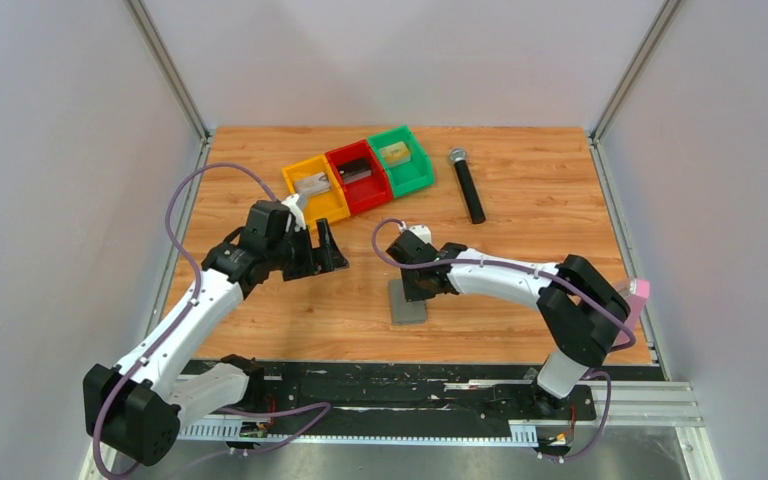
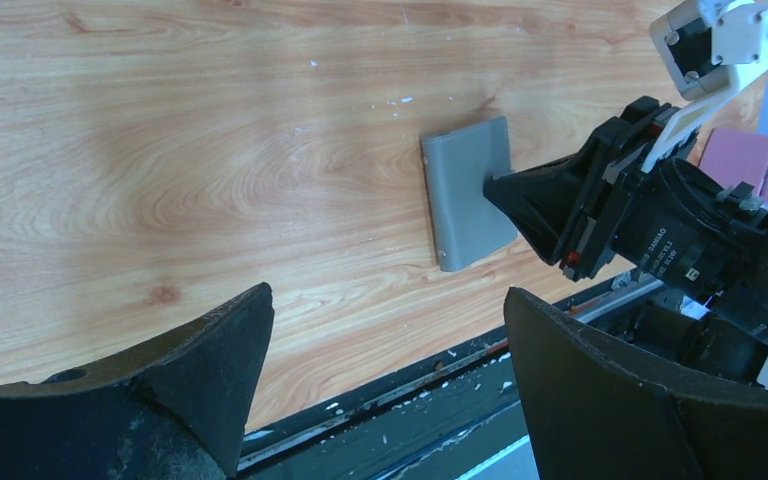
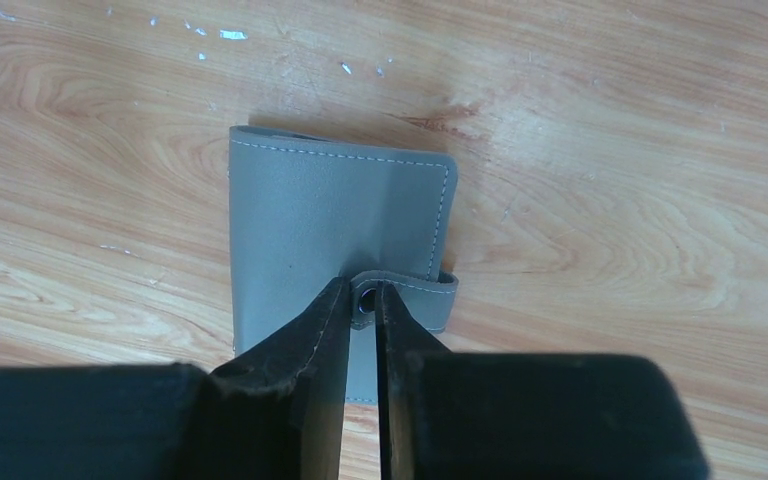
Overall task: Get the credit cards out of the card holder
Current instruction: Open the card holder at the center of the board.
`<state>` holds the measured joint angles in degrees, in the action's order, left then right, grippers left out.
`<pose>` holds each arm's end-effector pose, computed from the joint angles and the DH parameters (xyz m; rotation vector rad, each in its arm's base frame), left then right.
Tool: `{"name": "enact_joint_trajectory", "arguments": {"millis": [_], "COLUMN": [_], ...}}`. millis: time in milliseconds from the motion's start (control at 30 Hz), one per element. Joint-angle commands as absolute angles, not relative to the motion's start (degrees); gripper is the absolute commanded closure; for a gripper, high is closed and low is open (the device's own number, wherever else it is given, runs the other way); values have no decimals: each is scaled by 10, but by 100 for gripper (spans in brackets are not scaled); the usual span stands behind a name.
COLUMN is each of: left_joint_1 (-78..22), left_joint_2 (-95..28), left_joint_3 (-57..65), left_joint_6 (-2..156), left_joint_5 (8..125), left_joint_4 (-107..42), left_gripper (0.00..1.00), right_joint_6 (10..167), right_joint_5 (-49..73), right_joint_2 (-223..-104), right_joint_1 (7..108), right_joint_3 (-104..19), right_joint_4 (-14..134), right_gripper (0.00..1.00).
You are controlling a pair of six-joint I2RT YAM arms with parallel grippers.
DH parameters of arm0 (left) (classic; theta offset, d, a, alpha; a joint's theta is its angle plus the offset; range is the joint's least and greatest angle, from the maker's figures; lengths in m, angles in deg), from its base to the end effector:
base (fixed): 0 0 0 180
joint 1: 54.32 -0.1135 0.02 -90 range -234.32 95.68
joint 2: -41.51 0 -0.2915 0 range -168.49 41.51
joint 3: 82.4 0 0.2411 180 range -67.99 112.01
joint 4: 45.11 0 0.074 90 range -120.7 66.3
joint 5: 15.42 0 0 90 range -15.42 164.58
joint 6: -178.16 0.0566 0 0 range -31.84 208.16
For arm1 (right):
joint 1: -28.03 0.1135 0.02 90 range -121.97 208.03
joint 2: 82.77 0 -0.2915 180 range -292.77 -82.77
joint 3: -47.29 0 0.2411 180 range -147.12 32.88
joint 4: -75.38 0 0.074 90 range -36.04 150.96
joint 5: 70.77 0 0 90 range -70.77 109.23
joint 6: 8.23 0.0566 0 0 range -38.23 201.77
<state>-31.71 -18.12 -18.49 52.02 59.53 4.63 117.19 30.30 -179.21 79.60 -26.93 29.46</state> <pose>0.1820 -0.0917 0.2913 -0.1586 2.4735 -0.7821 0.2100 0.2472 0.1918 -0.3328 2.7089 0.1709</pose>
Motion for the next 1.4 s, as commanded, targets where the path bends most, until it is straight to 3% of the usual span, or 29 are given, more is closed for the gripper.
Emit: {"name": "enact_joint_trajectory", "arguments": {"millis": [0,433,633,867,1133,1367], "left_joint_1": [-318,-317,-309,-298,-298,-298], "left_joint_2": [-183,-220,-254,-267,-248,-241], "left_joint_3": [-191,-246,-289,-295,-296,-298], "left_joint_6": [511,468,434,423,433,436], "left_joint_5": [583,514,476,488,498,498], "left_joint_4": [27,-57,-141,-156,-145,-141], "left_gripper": [7,15,19,21,20,20], "right_joint_6": [1165,1158,1156,1175,1177,1178], "right_joint_5": [275,176,191,229,260,313], "right_joint_2": [-1767,-1686,-1684,-1705,-1747,-1799], "right_joint_1": [797,779,775,778,789,807], "right_joint_3": [-252,-189,-190,-219,-257,-291], "right_joint_4": [345,458,441,381,349,294], "right_gripper": [100,100,99,75,66,63]}}
